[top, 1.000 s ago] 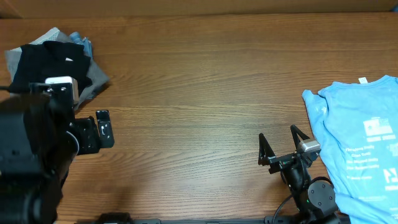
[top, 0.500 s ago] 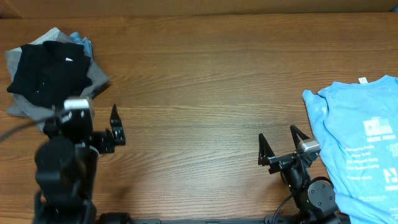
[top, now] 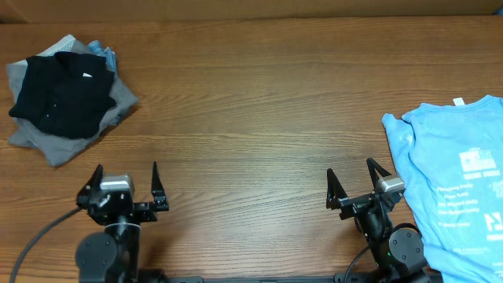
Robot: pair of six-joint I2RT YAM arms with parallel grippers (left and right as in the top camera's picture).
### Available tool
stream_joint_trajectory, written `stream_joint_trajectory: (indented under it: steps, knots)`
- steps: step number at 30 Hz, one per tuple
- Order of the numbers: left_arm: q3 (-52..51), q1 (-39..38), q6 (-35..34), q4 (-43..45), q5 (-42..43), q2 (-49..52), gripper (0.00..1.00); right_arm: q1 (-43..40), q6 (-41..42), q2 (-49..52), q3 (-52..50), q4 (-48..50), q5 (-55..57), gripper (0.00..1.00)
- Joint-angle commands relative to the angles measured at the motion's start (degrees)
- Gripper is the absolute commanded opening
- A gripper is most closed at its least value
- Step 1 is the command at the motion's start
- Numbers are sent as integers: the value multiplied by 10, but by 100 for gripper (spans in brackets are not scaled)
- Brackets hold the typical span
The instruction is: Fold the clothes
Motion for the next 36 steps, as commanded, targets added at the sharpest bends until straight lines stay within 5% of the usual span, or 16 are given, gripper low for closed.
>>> stream_joint_trajectory:
  steps: [1,15,36]
  knots:
    - [-48,-3,7,20,12,-39,100,-1,0,-5,-6,3,2,100]
    - [-252,-3,-16,202,19,-86,100,-1,0,-5,-6,3,2,100]
    - [-249,-3,-16,201,12,-85,100,-1,0,-5,-6,3,2,100]
